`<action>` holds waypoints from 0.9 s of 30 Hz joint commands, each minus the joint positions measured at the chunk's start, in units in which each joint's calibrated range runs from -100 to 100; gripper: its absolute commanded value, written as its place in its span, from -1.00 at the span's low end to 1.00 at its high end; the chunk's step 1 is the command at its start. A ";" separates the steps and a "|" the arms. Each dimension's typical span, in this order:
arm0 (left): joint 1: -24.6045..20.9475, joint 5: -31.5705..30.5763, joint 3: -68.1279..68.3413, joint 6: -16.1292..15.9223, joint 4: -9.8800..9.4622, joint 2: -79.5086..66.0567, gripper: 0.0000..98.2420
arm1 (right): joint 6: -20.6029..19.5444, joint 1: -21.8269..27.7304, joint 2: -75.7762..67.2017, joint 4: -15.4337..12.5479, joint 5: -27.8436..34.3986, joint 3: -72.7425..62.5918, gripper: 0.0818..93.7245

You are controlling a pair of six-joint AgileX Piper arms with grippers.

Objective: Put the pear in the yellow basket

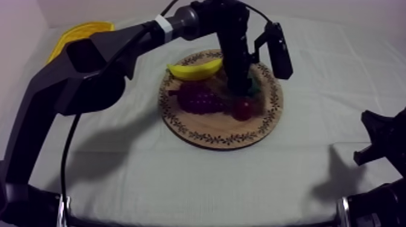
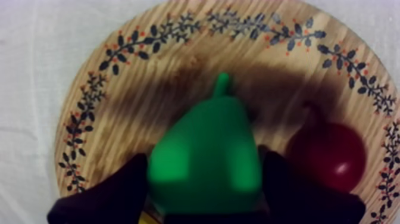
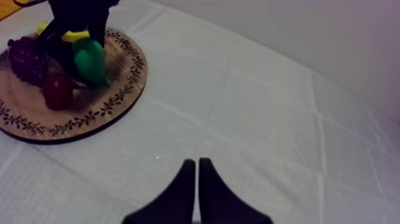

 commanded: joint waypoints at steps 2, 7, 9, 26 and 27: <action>0.11 0.26 -0.93 0.11 0.03 0.50 0.23 | -0.02 -0.01 0.02 0.01 0.00 0.00 -0.99; 0.13 0.68 -0.86 1.02 -0.14 0.22 -0.04 | -0.02 -0.01 0.02 0.01 0.00 0.00 -0.99; -0.09 0.90 0.94 1.39 -0.21 -1.26 -0.09 | -0.02 -0.01 0.02 0.01 0.00 0.00 -0.99; -8.43 1.40 22.18 6.98 -2.19 -37.38 -0.13 | -0.02 -0.01 0.02 0.01 0.00 0.00 -0.99; -9.32 1.40 23.14 7.29 -2.44 -39.37 -0.13 | -0.02 -0.01 0.02 0.01 0.00 0.00 -0.99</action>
